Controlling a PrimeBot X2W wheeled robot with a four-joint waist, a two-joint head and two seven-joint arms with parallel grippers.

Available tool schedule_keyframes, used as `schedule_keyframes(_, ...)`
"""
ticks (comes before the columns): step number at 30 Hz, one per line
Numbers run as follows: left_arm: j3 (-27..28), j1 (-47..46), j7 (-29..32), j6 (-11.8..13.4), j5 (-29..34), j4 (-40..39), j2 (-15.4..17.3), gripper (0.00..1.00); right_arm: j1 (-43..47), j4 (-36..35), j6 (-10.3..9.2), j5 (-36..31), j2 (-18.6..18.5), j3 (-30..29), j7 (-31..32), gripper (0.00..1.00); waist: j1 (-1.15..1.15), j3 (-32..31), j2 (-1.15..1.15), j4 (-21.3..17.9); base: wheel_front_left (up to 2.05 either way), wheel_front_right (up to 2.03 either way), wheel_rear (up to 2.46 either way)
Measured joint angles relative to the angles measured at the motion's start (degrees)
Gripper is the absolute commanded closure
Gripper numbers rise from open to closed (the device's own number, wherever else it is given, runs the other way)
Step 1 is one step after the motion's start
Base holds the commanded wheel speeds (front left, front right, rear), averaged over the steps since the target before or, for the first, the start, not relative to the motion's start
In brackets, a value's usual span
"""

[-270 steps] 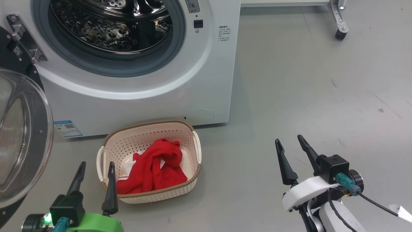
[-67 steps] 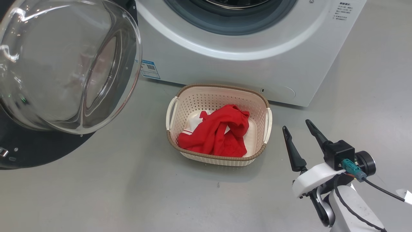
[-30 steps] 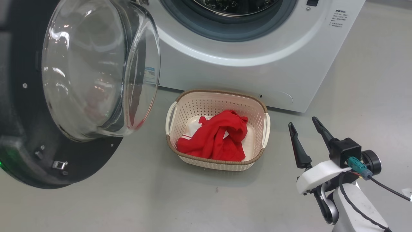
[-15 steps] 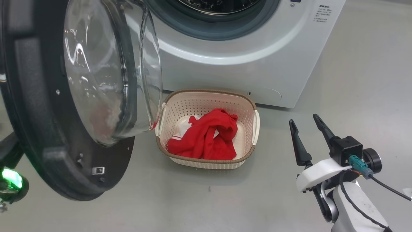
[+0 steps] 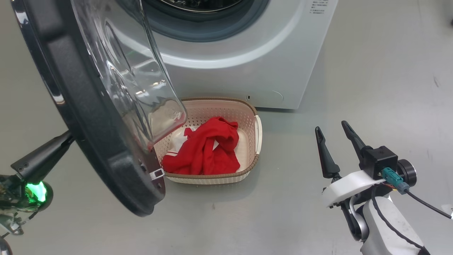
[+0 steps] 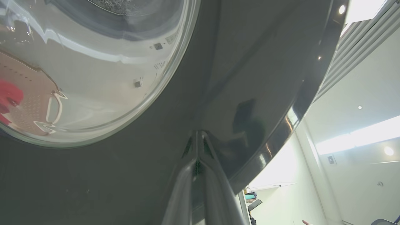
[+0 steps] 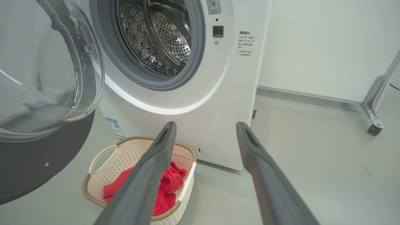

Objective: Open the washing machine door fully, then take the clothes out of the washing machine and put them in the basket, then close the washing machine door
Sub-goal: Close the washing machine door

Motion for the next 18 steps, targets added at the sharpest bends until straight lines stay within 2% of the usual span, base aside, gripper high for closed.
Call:
schedule_keyframes(4, -1.1, 0.1, 1.1, 0.0, -0.5, -2.4, -1.3, 1.00, -0.5, -0.3, 0.00, 0.1, 0.5, 0.1, 0.0, 0.00, 0.00, 0.4, 0.00, -2.0, 0.00, 0.00, 0.00)
schedule_keyframes(18, -4.8, 0.0, 2.8, 0.0, -1.7, -7.0, -2.7, 1.00, -2.0, -1.4, 0.18, 0.2, 1.1, 1.3, 0.0, 0.00, 0.00, 1.9, 0.00, -10.2, 0.00, 0.00, 0.00)
